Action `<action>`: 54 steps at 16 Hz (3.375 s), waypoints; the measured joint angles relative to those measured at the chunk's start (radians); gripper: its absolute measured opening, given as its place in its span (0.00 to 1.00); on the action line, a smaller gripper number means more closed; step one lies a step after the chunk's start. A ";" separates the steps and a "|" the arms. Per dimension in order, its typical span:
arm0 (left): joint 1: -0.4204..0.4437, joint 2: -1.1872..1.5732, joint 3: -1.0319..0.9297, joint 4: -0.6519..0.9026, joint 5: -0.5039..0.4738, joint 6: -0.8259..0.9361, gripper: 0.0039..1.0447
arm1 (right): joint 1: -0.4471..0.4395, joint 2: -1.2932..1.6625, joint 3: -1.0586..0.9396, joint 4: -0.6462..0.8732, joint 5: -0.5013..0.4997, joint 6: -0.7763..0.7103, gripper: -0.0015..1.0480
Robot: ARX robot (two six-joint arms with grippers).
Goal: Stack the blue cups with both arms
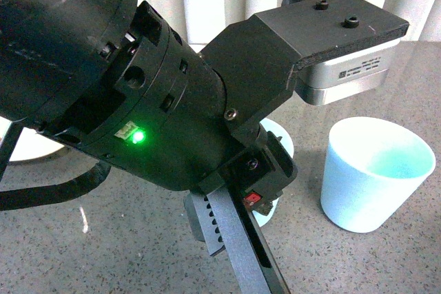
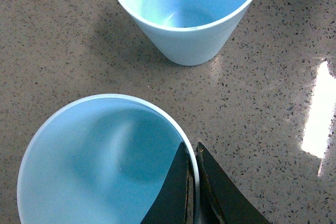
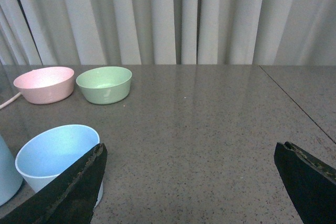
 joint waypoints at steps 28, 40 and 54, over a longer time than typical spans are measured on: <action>0.190 0.006 0.236 0.385 -0.119 -0.649 0.94 | 0.000 0.000 0.000 0.000 0.000 0.000 0.94; 0.472 -0.440 -0.486 0.988 -0.446 -0.613 0.09 | 0.000 0.000 0.000 0.000 0.000 0.000 0.94; 0.660 -0.935 -0.959 0.949 -0.273 -0.610 0.01 | 0.000 0.000 0.000 0.000 0.000 0.000 0.94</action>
